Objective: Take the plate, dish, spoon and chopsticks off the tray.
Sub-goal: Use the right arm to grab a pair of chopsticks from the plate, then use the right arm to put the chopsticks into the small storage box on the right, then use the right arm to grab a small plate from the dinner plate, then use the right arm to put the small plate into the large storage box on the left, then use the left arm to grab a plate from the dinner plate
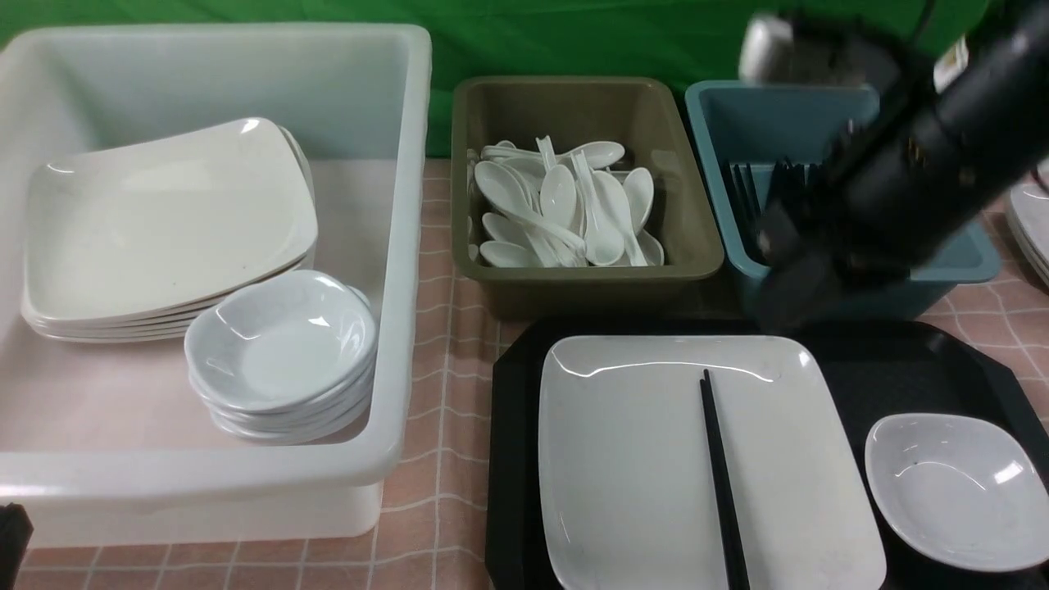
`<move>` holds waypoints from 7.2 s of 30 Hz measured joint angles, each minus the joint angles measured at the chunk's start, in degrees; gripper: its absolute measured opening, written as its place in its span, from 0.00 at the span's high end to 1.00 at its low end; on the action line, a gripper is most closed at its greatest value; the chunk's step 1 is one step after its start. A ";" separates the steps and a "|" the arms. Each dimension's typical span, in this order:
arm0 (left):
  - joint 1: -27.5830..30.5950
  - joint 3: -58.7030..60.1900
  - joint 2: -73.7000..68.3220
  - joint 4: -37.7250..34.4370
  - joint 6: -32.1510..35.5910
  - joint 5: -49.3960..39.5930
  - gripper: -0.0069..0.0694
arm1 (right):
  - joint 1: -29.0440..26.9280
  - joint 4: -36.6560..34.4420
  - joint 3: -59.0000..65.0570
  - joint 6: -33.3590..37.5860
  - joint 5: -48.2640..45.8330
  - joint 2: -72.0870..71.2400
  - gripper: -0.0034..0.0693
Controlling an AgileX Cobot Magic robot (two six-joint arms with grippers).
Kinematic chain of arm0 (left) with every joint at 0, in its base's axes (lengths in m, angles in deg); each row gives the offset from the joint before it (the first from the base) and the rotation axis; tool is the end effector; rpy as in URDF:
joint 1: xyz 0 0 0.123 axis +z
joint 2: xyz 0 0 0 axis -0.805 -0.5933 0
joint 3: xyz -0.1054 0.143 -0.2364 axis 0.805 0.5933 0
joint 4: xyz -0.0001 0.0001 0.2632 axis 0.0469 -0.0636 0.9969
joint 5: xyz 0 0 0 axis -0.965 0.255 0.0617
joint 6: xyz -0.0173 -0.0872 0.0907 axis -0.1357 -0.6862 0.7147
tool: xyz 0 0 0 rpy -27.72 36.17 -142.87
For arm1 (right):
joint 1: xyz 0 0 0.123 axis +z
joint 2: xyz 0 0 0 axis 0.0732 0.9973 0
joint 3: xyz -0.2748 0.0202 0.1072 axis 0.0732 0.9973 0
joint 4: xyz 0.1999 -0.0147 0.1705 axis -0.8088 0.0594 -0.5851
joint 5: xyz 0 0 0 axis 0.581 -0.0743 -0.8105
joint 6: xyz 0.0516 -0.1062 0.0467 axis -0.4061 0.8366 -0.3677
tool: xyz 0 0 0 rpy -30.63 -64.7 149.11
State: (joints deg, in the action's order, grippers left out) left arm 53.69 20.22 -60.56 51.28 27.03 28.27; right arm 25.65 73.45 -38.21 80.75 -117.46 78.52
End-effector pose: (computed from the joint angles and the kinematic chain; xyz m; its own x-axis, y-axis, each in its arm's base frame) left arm 0.0922 0.0001 0.1850 -0.1475 -0.0069 -0.9890 -0.0024 1.0000 -0.0066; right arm 0.3249 0.1588 0.3004 -0.8607 -0.3374 -0.3811 -0.4365 0.8745 0.2114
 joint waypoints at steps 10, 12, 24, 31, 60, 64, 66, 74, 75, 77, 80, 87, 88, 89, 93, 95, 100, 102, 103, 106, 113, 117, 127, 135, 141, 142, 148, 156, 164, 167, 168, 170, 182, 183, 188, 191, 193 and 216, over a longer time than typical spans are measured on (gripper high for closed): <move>0.00 0.00 0.00 0.00 0.00 0.00 0.90 | 4.19 0.88 21.54 -1.79 19.47 1.89 0.33; 0.00 0.00 0.00 0.00 0.00 0.00 0.90 | 4.55 1.30 21.63 -1.45 22.46 4.81 0.29; 0.00 0.00 0.00 0.00 -0.06 0.00 0.90 | 4.55 7.68 21.29 -12.22 26.82 13.60 0.48; 0.00 0.00 0.00 0.00 -0.06 0.00 0.90 | 4.55 8.99 20.95 -12.08 26.37 13.92 0.73; -0.08 0.00 0.00 0.00 -0.01 0.00 0.90 | -11.47 12.05 0.08 -5.34 51.88 4.31 0.73; -0.08 0.00 0.00 0.00 -0.01 0.00 0.90 | -13.52 11.99 0.02 -5.34 65.64 10.10 0.73; -0.08 0.00 0.00 0.00 -0.01 0.00 0.90 | -13.86 11.99 0.02 -5.34 70.62 13.84 0.72; -0.08 0.00 0.00 0.00 -0.01 0.00 0.90 | -13.90 11.82 0.14 -6.56 73.19 22.26 0.48; -0.08 0.00 0.00 0.00 -0.01 0.00 0.90 | -13.90 11.82 0.14 -6.56 72.18 22.08 0.46; -0.08 0.00 0.00 0.00 -0.01 0.00 0.90 | -13.90 11.79 0.14 -7.61 69.54 21.17 0.44; -0.08 0.00 0.00 0.00 -0.01 0.00 0.90 | -13.90 11.79 -0.80 -7.41 60.62 16.76 0.52; -0.08 0.00 0.00 0.00 -0.01 0.00 0.90 | -13.90 11.69 -4.58 -1.36 28.97 -1.01 0.91; -0.08 0.00 0.00 0.00 -0.01 0.00 0.90 | -13.90 11.63 -4.74 -1.38 22.69 -3.53 0.91; -0.08 0.00 0.00 0.00 -0.01 0.00 0.90 | -13.90 11.43 -4.73 -1.38 17.59 -5.27 0.91; -0.08 0.00 0.00 0.00 -0.01 0.00 0.90 | -13.51 11.06 -2.69 -1.13 -0.93 -11.65 0.91; -0.08 0.00 0.00 0.00 -0.01 0.00 0.90 | -12.60 10.90 0.45 -1.13 -0.93 -14.22 0.91; -0.08 0.00 0.00 0.30 -0.01 0.00 0.90 | -8.08 10.79 12.35 -0.26 -0.80 -18.50 0.87; -0.08 0.00 0.00 0.30 -0.01 0.00 0.90 | -5.43 10.79 18.21 0.16 -0.69 -18.71 0.82; -0.08 0.00 0.00 0.00 -0.01 0.00 0.90 | -4.05 11.02 21.16 0.32 -0.41 -18.71 0.79; -0.08 0.00 0.00 0.00 -0.01 0.00 0.90 | -0.53 13.99 27.65 1.00 1.41 -18.21 0.67; -0.08 0.00 0.00 0.30 -0.01 0.00 0.90 | 7.06 31.75 35.22 -2.69 13.17 -11.71 0.39; -0.08 0.00 0.00 0.00 -0.01 0.00 0.90 | 7.37 36.12 35.21 -2.93 18.43 -8.11 0.32; -0.08 0.00 0.00 0.30 -0.01 0.00 0.90 | 7.37 45.51 35.21 -2.93 22.37 2.67 0.28; -0.08 0.00 0.00 0.30 -0.07 0.00 0.90 | 7.37 46.60 35.16 -3.06 22.74 6.55 0.37; -0.08 0.00 0.00 0.30 -0.07 0.00 0.90 | 7.47 47.13 32.99 -3.06 20.07 7.00 0.69; -0.08 0.00 0.00 0.30 -0.07 0.00 0.90 | 7.78 47.40 31.14 -3.06 18.53 6.89 0.73; -0.08 0.00 0.00 0.30 -0.07 0.00 0.90 | 7.93 47.40 21.90 -3.06 7.78 6.89 0.84; -0.08 0.00 0.00 0.00 -0.07 0.00 0.90 | 7.88 38.46 2.08 1.53 -0.85 1.68 0.84; -0.08 0.00 0.00 0.30 -0.01 0.00 0.90 | 11.49 12.53 -16.84 11.48 4.72 -0.40 0.84; -0.08 0.00 0.00 0.30 -0.01 0.00 0.90 | 18.45 -0.62 -21.88 22.93 12.03 3.33 0.84; -0.08 0.00 0.00 0.30 -0.01 0.00 0.90 | 20.72 -2.09 -22.78 25.94 13.83 4.96 0.84; -0.08 0.00 0.00 0.30 -0.01 0.00 0.90 | 24.53 -3.35 -23.81 32.53 17.03 8.38 0.84; -0.08 0.00 0.00 0.30 -0.01 0.00 0.90 | 32.59 3.55 -24.05 51.32 40.14 29.39 0.84; -0.08 0.00 0.00 0.30 -0.06 0.00 0.90 | 32.53 4.96 -24.05 51.32 41.26 30.60 0.84; -0.08 0.00 0.00 0.30 -0.06 0.00 0.90 | 32.53 7.42 -24.05 50.82 42.14 32.45 0.73; -0.08 0.00 0.00 0.30 -0.06 0.00 0.90 | 32.53 7.65 -24.05 50.23 42.70 32.30 0.56; -0.08 0.00 0.00 0.30 -0.06 0.00 0.90 | 32.53 7.77 -24.05 49.15 42.70 32.02 0.46; -0.08 0.00 0.00 0.30 0.00 0.00 0.90 | 29.72 10.11 -21.65 19.75 -1.09 -6.12 0.91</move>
State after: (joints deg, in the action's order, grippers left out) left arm 53.61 20.22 -60.56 51.59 27.03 28.27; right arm 55.37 83.56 -59.86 100.50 -118.55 72.40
